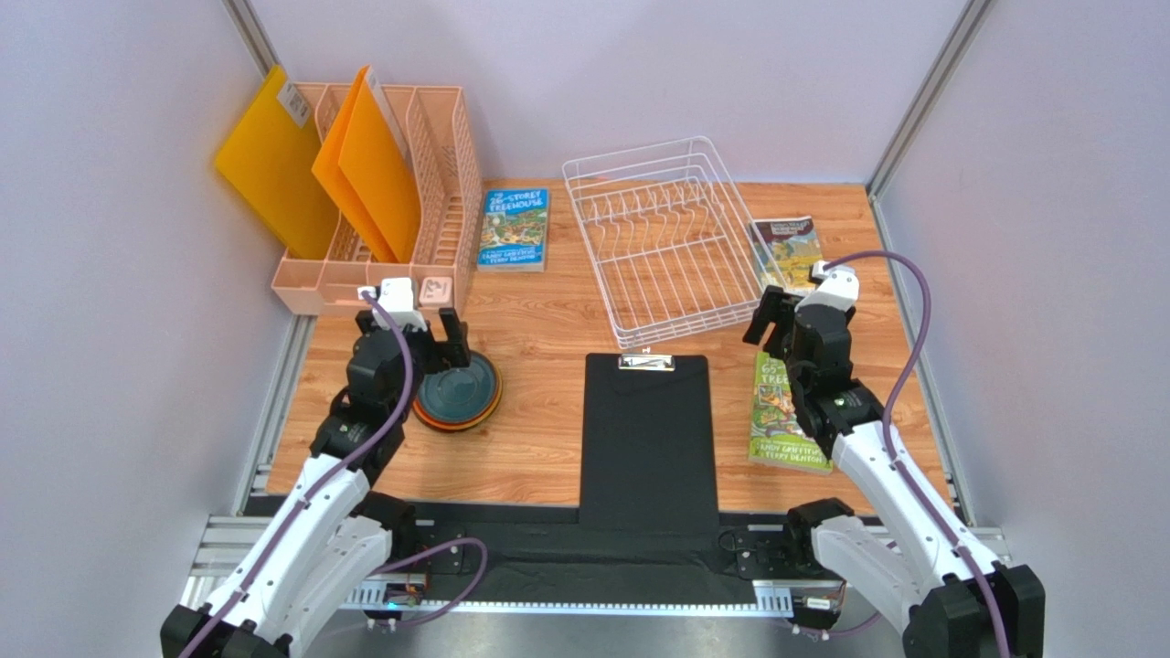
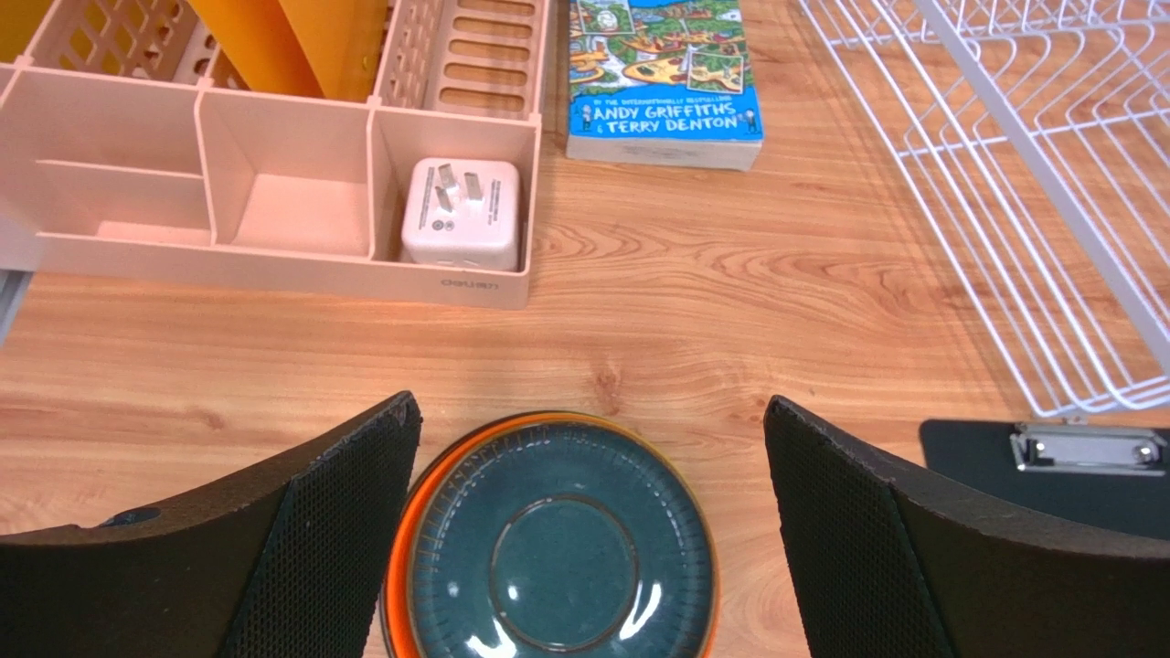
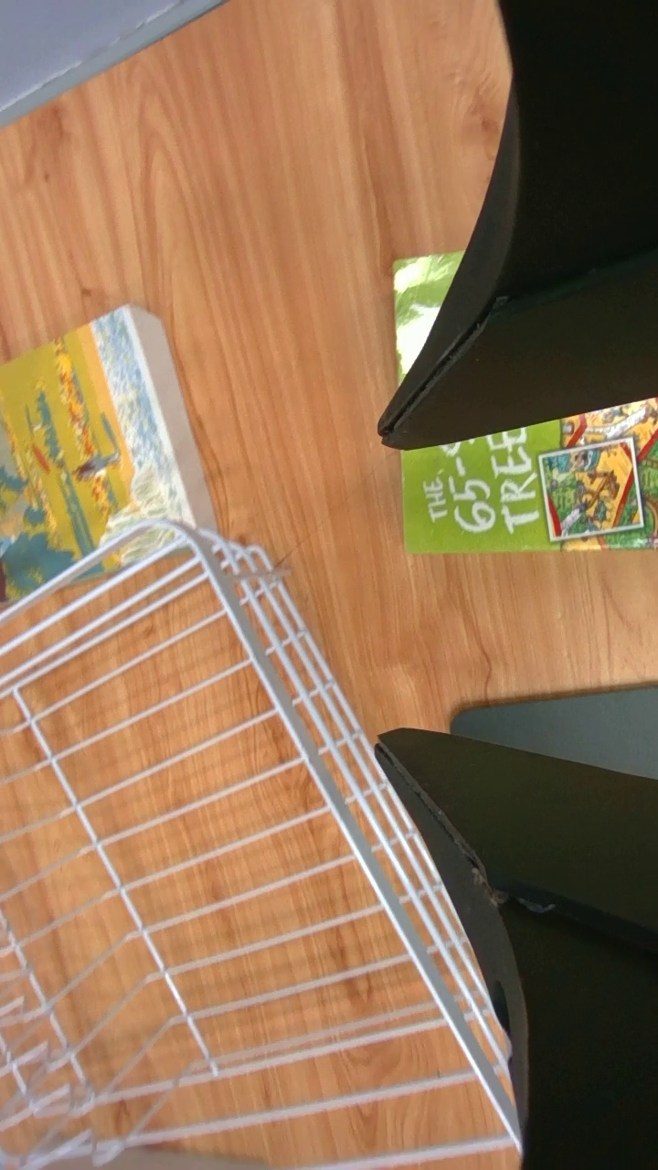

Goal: Unload the plates from the dish rack

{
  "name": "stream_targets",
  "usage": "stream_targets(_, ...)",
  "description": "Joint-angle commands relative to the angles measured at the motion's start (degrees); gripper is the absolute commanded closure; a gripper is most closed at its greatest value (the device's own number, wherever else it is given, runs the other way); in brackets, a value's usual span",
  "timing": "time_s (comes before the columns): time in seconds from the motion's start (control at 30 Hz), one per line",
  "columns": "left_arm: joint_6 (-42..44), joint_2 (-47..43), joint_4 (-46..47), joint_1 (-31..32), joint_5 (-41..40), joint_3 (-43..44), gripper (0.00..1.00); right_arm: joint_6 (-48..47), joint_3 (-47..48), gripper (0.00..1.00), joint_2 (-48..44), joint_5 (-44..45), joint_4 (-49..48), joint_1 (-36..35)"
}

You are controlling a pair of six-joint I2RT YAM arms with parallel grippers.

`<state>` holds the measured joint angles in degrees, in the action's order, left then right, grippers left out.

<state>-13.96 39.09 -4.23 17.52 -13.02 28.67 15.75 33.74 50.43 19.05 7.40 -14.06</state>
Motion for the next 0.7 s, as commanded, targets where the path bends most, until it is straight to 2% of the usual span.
stream_targets(0.0, 4.64, 1.51, 6.95, 0.15, 2.2, -2.56, 0.01, 0.34, -2.09, 0.19, -0.69, 7.22, -4.06, -0.26)
stream_targets(0.17, 5.34, 6.34, 6.25, 1.11, 0.1, -1.6, 0.01, -1.07, -2.45, 0.19, -1.13, 9.25, -5.46, -0.44)
stream_targets(0.43, 4.73, 2.84, 4.49, 1.29, 2.56, 3.06, 0.01, -1.34, 0.54, 0.19, -1.3, 6.36, -3.27, -0.44)
stream_targets(0.67, 4.11, 2.04, 2.56, 1.29, 0.72, 4.12, 0.01, -1.77, 0.98, 0.19, -0.78, 5.12, -3.09, -0.44)
